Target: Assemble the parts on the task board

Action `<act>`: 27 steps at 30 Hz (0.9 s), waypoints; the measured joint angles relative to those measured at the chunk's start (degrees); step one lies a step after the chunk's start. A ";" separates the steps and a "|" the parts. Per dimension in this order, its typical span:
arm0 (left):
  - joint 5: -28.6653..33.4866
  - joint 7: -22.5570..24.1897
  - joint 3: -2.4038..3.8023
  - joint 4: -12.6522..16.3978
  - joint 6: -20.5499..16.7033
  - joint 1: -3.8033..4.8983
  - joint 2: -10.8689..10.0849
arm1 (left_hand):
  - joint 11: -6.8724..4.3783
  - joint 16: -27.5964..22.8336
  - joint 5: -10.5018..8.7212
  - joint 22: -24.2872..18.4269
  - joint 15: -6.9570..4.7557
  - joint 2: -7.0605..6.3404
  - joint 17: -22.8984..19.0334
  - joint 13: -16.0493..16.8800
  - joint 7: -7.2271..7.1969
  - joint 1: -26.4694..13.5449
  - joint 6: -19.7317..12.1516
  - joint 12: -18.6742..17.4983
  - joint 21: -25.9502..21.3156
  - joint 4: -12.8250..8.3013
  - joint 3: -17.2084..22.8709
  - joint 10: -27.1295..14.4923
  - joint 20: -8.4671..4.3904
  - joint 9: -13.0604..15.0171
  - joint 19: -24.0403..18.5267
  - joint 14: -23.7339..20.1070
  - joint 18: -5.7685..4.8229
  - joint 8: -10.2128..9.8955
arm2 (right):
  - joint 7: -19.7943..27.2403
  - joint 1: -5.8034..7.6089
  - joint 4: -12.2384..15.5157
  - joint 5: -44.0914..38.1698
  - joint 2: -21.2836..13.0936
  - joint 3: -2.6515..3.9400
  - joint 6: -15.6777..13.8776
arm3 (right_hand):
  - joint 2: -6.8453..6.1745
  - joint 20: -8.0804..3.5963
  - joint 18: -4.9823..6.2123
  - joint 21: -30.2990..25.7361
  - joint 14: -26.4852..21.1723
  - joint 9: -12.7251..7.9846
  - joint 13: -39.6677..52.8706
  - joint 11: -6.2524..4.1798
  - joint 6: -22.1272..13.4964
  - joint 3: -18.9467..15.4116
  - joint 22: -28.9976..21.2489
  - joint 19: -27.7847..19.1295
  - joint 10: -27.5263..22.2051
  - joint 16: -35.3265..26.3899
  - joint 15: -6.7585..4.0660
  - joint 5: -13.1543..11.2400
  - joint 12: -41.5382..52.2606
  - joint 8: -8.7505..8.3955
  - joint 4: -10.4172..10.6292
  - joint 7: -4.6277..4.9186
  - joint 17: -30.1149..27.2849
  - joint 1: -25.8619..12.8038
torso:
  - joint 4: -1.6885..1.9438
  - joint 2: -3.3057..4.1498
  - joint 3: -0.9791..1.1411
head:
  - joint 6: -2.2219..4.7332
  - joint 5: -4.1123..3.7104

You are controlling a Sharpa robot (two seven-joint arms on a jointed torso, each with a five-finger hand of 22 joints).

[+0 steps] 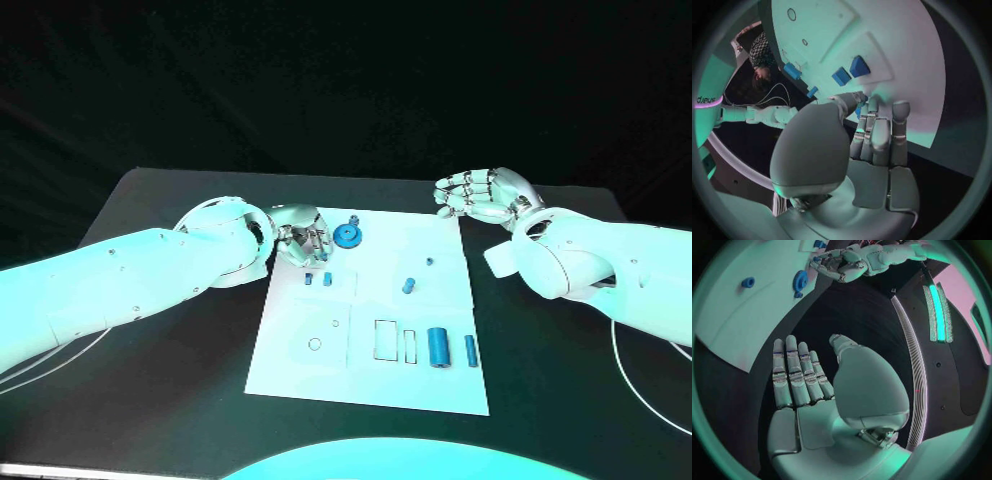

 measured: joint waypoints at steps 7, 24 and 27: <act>0.14 -0.08 0.00 -0.09 -0.05 0.00 -0.09 | 0.20 0.00 0.00 -0.49 0.21 -0.31 -0.70 0.00 0.00 -0.31 -1.41 -0.96 -0.31 0.00 0.00 -0.20 0.20 -0.37 -0.20 -0.21 0.00 -0.93 | 0.00 0.00 -0.44 0.00 0.03 0.00 0.01 | 0.00 0.00 0.00 0.00 0.00 0.00 0.01 0.00 0.00 0.00 -0.06 0.00 0.00 0.00 0.00 0.00 0.00 0.00 0.00 0.00 0.00 0.00 | 0.00 0.02 0.02 | -0.10 0.03; 0.38 -0.37 -0.02 -0.27 -0.07 0.00 -1.28 | 0.61 -0.22 0.00 -0.93 0.41 -0.31 -1.22 0.01 -0.41 -0.31 -1.84 -1.47 -0.53 0.00 0.00 -0.62 0.20 -0.53 -0.63 -0.41 0.01 -1.38 | -0.11 0.00 -0.70 0.00 -0.14 0.00 0.05 | 0.00 0.00 0.00 0.00 0.00 -0.06 0.01 0.00 0.00 0.00 -0.34 0.00 0.00 -0.21 0.00 0.00 -0.22 0.00 0.00 0.00 -0.17 0.00 | -0.03 0.02 0.02 | -0.12 -0.03; 0.43 -0.38 -0.02 -0.37 -0.22 0.00 -1.73 | 0.61 -0.22 0.00 -0.90 0.41 -0.31 -1.29 0.04 -0.41 -0.31 -1.84 -1.47 -0.53 -0.17 0.17 -0.62 0.20 -0.53 -0.63 -0.41 0.00 -1.38 | -0.12 0.00 -0.70 0.00 -0.26 0.00 0.12 | 0.00 0.00 0.00 0.00 0.00 -0.12 0.01 0.00 0.01 0.28 -0.61 0.00 0.00 -0.21 0.00 0.00 -0.22 0.00 -0.28 0.00 -0.28 0.00 | -0.03 0.02 0.01 | -0.09 -0.08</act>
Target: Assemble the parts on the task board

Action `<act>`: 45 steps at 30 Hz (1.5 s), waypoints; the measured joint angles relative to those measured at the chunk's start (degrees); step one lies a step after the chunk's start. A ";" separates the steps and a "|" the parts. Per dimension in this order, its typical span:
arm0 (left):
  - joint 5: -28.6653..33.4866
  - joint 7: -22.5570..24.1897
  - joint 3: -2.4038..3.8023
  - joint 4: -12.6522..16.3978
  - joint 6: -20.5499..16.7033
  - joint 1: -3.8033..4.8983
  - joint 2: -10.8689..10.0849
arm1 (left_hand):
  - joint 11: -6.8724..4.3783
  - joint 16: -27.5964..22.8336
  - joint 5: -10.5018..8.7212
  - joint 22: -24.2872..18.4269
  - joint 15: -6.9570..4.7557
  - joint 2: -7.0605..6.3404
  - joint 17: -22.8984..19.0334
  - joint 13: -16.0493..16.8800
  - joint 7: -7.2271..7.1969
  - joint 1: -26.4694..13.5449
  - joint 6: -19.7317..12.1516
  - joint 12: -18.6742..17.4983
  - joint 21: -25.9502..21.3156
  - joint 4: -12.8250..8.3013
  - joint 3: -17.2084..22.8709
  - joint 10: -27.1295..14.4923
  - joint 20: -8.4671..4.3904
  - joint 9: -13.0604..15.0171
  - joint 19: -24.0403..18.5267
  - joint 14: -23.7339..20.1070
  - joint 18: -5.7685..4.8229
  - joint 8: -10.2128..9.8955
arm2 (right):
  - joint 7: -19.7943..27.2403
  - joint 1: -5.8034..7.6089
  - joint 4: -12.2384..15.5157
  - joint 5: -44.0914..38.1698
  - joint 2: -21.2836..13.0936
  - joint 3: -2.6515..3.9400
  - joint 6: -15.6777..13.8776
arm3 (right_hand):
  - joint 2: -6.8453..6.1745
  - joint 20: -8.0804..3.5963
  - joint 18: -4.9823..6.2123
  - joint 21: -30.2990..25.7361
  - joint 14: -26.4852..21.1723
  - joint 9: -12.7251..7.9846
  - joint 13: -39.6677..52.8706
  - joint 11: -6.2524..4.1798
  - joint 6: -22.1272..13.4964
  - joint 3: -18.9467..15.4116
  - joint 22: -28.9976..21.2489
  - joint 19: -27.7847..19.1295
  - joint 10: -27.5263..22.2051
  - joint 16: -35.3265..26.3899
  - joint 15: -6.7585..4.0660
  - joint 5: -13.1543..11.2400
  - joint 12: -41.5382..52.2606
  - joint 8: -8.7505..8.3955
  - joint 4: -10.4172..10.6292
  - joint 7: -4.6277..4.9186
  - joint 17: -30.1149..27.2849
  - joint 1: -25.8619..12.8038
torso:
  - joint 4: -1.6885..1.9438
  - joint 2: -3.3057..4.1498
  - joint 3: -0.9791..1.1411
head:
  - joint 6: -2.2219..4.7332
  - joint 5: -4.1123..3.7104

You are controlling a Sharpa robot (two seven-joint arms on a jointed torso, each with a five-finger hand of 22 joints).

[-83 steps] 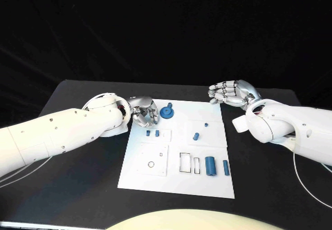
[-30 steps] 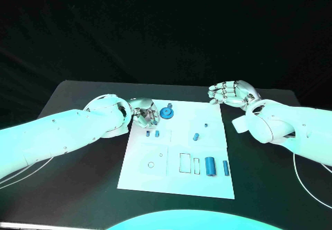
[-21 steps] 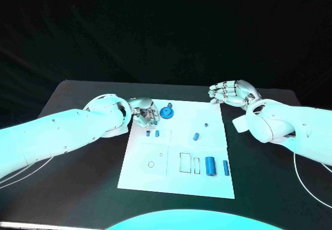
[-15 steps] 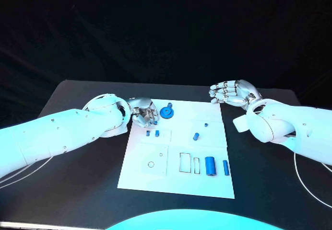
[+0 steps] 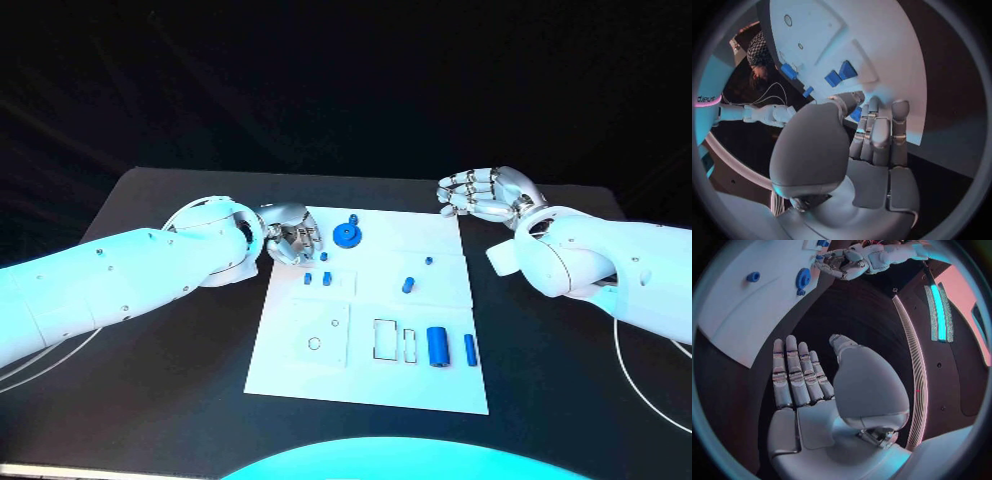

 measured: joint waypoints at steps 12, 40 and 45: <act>2.50 1.45 0.03 0.49 -3.31 -0.02 -1.50 | -0.04 0.00 0.00 0.18 0.00 0.01 0.37 1.67 0.49 -0.01 1.59 1.60 0.00 -0.81 -0.87 0.40 0.00 0.19 0.00 0.00 0.00 0.00 | -0.04 -0.02 -0.16 -1.00 -0.30 0.00 0.63 | -1.89 -1.01 -0.01 0.63 2.59 -1.42 -0.09 -1.13 4.18 8.77 -1.89 1.67 2.97 -0.22 -1.14 0.33 -1.69 0.43 -4.32 0.73 -0.93 3.86 | 0.00 0.00 -0.03 | 0.15 -0.08; 7.13 9.74 0.01 2.83 -8.02 -0.34 -2.29 | -3.87 6.38 0.00 11.03 -2.97 1.21 19.21 47.36 -2.14 -1.21 5.65 58.44 6.88 -2.52 0.31 1.07 -2.65 1.28 7.60 6.47 -1.84 3.23 | -0.16 -0.06 -0.14 -2.42 -0.47 0.00 1.07 | -3.09 -1.13 -0.01 0.70 2.97 -1.81 -0.08 -1.27 4.56 10.55 -2.26 1.97 3.85 -0.45 -1.13 0.33 -2.31 -0.06 -4.24 0.77 -1.07 2.64 | -0.04 0.01 0.04 | 0.26 0.08; 6.97 9.68 0.00 2.26 -7.22 -0.37 -1.60 | -3.87 6.38 0.00 11.14 -2.97 1.21 19.21 47.46 -2.14 -1.21 5.65 58.72 6.88 -2.51 0.31 1.07 -2.65 1.33 7.60 6.46 -1.84 3.51 | -0.16 -0.07 -0.15 -2.45 -0.46 0.00 1.07 | -3.33 -1.13 -0.01 0.71 2.97 -1.87 -0.08 -1.27 4.56 10.55 -2.33 1.97 3.85 -0.45 -1.13 0.33 -2.31 -0.06 -4.24 0.77 -1.07 2.41 | -0.07 0.02 0.04 | 0.23 0.10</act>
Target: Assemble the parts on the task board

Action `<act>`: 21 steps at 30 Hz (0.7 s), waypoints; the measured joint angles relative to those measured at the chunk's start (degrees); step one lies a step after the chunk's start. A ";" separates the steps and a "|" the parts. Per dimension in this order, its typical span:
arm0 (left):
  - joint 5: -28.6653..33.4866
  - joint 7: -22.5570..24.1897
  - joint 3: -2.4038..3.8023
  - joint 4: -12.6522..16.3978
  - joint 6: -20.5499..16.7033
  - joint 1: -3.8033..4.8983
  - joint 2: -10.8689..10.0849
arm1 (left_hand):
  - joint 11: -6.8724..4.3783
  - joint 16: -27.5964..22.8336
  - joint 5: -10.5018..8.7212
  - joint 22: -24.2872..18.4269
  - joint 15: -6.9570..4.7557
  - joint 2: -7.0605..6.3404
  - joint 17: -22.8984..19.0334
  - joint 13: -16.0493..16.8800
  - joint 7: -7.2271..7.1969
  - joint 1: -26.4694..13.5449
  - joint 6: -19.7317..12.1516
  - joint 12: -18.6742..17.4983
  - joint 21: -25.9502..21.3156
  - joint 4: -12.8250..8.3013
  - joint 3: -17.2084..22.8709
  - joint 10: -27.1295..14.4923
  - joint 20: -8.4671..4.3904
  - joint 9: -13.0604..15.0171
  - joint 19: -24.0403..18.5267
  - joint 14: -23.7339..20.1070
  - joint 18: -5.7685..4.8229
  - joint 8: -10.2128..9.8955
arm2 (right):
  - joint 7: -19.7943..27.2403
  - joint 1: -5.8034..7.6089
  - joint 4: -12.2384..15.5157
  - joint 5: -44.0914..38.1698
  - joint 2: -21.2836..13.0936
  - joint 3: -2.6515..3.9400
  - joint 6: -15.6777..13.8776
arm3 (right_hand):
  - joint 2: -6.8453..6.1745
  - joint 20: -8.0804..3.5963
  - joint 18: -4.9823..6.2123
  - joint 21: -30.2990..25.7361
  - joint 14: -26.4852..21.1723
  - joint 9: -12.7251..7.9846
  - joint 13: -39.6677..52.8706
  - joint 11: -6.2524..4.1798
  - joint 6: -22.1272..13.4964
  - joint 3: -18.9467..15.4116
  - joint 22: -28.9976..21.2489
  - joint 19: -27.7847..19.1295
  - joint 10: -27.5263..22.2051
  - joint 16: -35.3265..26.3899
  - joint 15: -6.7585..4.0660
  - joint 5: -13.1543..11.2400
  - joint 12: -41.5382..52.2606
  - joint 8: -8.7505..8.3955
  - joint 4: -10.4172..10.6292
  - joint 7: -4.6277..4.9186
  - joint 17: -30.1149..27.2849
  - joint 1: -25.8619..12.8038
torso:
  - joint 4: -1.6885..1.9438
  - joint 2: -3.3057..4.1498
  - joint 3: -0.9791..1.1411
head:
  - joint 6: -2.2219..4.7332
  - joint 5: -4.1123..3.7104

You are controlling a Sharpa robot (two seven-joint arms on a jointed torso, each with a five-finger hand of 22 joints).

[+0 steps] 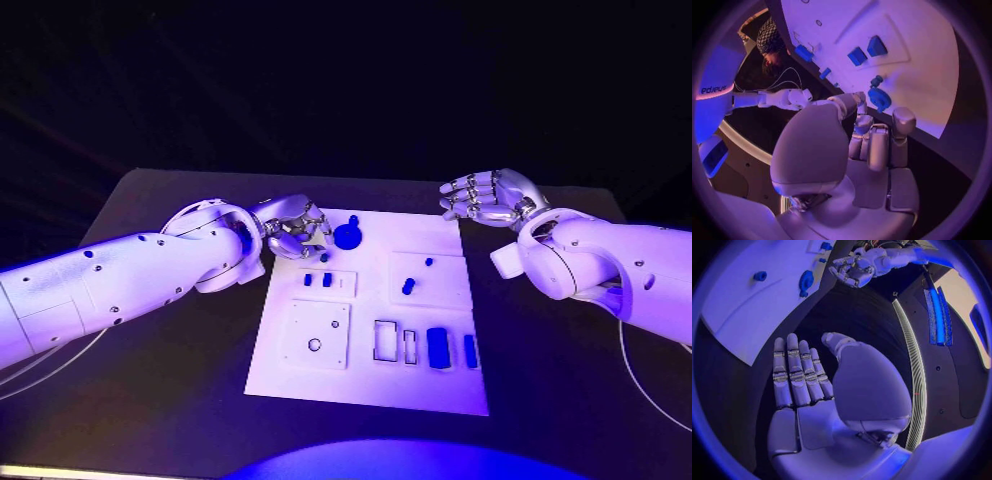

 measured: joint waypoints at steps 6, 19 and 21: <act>-0.32 -0.17 -0.04 -0.54 1.05 -0.12 0.65 | 0.00 0.00 0.00 0.00 0.00 0.00 0.00 0.09 0.00 0.00 0.00 0.00 0.00 0.00 0.00 0.00 0.00 0.00 0.00 0.00 0.00 0.00 | 0.00 0.00 0.03 -0.02 0.01 0.00 0.00 | 0.00 0.00 0.00 0.00 0.00 0.00 0.00 0.00 0.00 0.16 0.00 0.00 0.00 0.00 0.00 0.00 0.00 0.00 -0.16 0.00 0.00 0.00 | 0.01 0.00 -0.01 | -0.04 -0.04; -0.95 -0.34 -0.08 -1.05 2.49 -0.40 1.29 | -0.02 0.00 0.00 0.15 0.00 0.00 -0.01 0.40 -0.21 0.00 0.20 0.28 0.21 0.00 0.00 0.38 -0.21 0.10 0.20 0.00 0.01 0.00 | -0.01 -0.01 0.06 -0.02 0.07 0.00 0.01 | 0.01 0.00 0.00 0.00 0.00 -0.05 0.00 -0.01 0.00 0.16 -0.06 0.00 -0.01 0.00 0.00 0.00 -0.21 0.00 -0.16 0.00 0.01 0.00 | 0.06 0.00 -0.03 | -0.15 -0.17; -1.03 -0.37 -0.08 -1.21 2.60 -0.42 1.34 | -0.02 0.00 0.00 0.15 0.00 0.00 -0.01 0.40 -0.11 0.00 0.30 0.28 0.21 0.00 0.00 0.38 -0.21 0.10 0.20 0.00 0.01 0.12 | -0.01 -0.01 0.06 -0.02 0.09 0.00 0.01 | 0.01 0.00 0.00 0.00 0.00 -0.05 0.00 -0.01 0.00 0.24 -0.10 0.00 -0.01 0.00 0.00 0.00 -0.21 -0.02 -0.07 0.00 0.01 -0.03 | 0.07 0.00 -0.03 | -0.16 -0.19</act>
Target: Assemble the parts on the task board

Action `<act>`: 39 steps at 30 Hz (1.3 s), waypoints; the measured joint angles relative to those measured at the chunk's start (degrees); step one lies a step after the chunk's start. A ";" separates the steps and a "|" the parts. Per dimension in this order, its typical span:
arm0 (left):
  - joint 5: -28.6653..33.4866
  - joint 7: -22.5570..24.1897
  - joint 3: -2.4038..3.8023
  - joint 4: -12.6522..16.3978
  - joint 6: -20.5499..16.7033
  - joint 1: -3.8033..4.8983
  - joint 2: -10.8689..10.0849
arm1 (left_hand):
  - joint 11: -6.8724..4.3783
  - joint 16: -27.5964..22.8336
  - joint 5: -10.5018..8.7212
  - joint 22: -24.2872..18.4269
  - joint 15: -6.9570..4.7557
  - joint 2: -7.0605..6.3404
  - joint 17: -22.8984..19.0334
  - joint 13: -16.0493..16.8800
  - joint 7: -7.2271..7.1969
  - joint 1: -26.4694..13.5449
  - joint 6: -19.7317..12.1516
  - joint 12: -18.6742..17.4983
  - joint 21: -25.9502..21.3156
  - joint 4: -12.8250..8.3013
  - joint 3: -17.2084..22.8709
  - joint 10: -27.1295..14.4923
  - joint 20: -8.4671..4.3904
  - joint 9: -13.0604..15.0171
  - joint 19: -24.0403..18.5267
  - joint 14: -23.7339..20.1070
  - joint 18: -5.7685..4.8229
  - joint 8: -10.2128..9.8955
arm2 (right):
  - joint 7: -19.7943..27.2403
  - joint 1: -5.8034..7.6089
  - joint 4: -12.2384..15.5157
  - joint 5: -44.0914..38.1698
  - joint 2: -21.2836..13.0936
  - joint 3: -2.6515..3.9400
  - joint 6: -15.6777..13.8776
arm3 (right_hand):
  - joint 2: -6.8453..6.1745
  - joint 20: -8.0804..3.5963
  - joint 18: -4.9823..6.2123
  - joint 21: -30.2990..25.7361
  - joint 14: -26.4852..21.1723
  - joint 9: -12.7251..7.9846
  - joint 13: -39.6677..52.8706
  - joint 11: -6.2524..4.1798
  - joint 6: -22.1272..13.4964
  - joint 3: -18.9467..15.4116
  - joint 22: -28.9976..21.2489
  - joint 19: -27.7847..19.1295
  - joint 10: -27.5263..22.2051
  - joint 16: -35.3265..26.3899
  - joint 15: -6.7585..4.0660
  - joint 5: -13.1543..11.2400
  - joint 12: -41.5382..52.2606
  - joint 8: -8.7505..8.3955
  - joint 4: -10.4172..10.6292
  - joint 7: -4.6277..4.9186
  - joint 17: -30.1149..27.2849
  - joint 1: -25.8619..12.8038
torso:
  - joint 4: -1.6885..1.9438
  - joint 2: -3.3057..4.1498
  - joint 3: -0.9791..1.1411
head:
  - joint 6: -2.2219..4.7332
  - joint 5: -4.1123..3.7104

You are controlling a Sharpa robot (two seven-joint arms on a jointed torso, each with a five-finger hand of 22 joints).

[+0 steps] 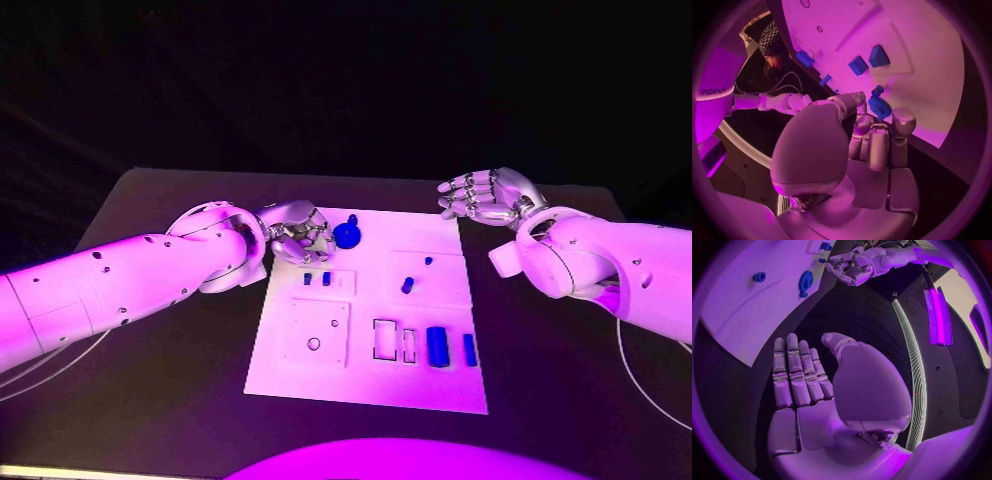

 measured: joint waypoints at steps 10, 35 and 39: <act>-0.24 -0.61 -0.02 -0.60 -0.02 -0.03 0.07 | 0.00 0.00 0.00 0.32 -0.20 0.47 0.00 -0.26 0.11 0.01 0.10 -0.01 0.00 0.00 0.00 0.00 0.21 0.04 0.20 0.20 -0.01 0.17 | -0.01 -0.01 -0.03 0.03 0.07 0.00 0.01 | 0.00 0.00 0.00 0.00 0.00 -0.06 0.00 -0.01 0.00 0.09 -0.10 0.00 -0.01 0.00 0.00 0.00 0.00 -0.20 0.09 0.00 -0.05 -0.58 | 0.01 -0.01 -0.01 | -0.04 -0.01; -0.32 -1.57 -0.07 -1.09 1.56 -0.07 0.09 | -0.22 0.00 0.03 0.36 -0.20 0.92 -0.02 -0.87 -0.09 0.01 1.14 -0.01 0.26 0.00 0.00 -0.24 0.21 0.36 0.20 0.20 -0.01 0.87 | 0.01 -0.08 -0.06 0.06 0.23 0.00 0.00 | 0.01 0.00 0.00 0.00 0.20 -0.13 0.01 -0.02 0.00 0.23 -0.17 0.00 -0.03 0.00 0.21 0.00 -0.23 -0.20 0.24 0.00 -0.04 -1.04 | 0.00 -0.02 0.01 | -0.13 0.04; -0.34 -1.60 -0.05 -1.18 1.63 -0.07 0.13 | -0.30 0.00 0.03 0.34 -0.20 0.92 -0.02 -1.65 -0.09 0.01 1.14 -0.30 0.26 0.00 0.00 -0.95 0.21 0.37 0.20 0.20 0.00 0.87 | 0.01 -0.08 -0.06 0.07 0.23 0.00 -0.01 | 0.01 0.00 0.00 0.00 0.20 -0.13 0.01 0.16 0.00 0.23 -0.17 0.00 0.16 0.00 0.20 0.00 -0.22 -0.20 0.24 0.00 -0.04 -1.04 | 0.00 -0.02 0.01 | -0.23 0.01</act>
